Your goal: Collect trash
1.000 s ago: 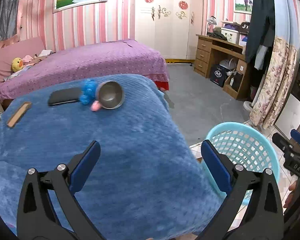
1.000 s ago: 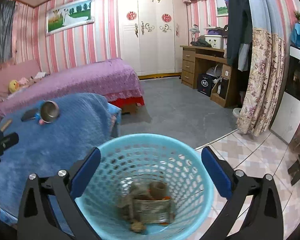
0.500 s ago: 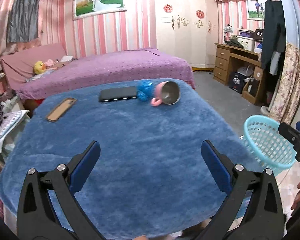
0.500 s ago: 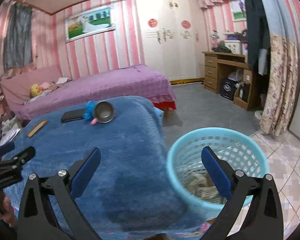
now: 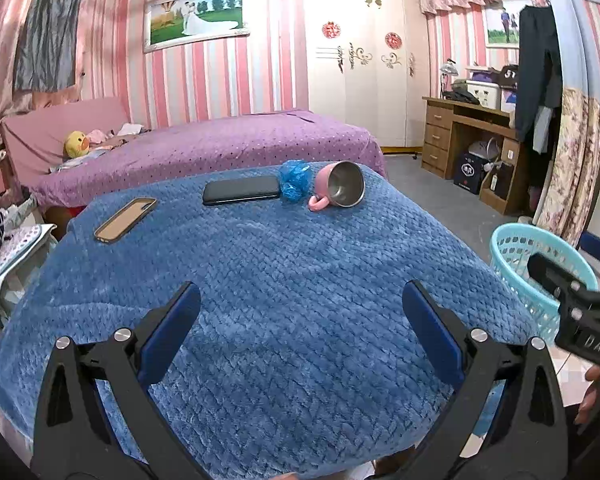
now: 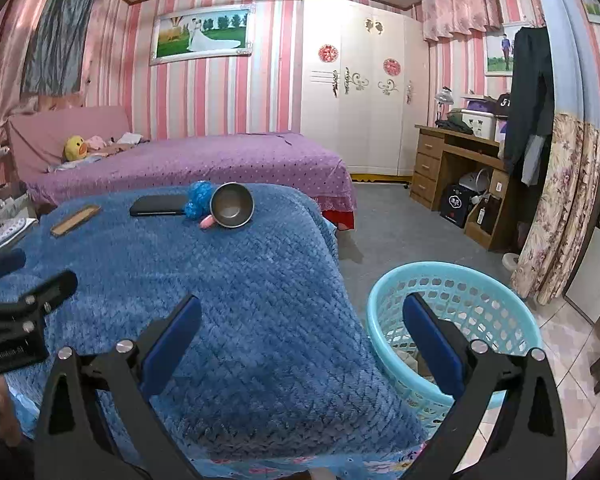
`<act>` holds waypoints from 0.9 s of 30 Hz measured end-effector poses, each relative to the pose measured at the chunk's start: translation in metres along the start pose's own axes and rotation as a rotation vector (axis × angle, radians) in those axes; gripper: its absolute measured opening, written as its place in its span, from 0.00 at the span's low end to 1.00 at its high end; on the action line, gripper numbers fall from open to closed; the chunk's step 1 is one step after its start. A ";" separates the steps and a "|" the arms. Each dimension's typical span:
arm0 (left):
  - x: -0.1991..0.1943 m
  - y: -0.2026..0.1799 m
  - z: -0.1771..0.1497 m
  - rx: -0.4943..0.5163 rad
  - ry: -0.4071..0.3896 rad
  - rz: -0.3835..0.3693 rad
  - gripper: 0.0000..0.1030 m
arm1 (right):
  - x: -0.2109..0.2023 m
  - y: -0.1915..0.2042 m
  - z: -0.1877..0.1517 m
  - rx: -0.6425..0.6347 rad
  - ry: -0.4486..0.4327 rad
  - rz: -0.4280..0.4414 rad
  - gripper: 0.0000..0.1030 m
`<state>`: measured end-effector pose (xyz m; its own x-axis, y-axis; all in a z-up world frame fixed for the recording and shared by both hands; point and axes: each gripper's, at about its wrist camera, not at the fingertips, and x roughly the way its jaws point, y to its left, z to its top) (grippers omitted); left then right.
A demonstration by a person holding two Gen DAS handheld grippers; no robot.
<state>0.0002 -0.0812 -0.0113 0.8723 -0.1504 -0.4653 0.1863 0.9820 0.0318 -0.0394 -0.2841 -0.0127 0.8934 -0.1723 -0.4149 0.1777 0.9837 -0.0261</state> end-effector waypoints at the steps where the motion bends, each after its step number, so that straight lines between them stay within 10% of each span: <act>1: 0.000 0.002 0.000 -0.005 -0.003 0.002 0.95 | 0.001 0.001 0.000 -0.005 0.003 -0.002 0.96; 27: -0.001 0.014 -0.004 -0.024 -0.026 0.010 0.95 | -0.002 0.010 0.001 -0.017 -0.027 0.033 0.96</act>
<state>0.0002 -0.0668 -0.0138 0.8856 -0.1431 -0.4420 0.1669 0.9859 0.0152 -0.0390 -0.2739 -0.0108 0.9095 -0.1406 -0.3912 0.1410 0.9896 -0.0280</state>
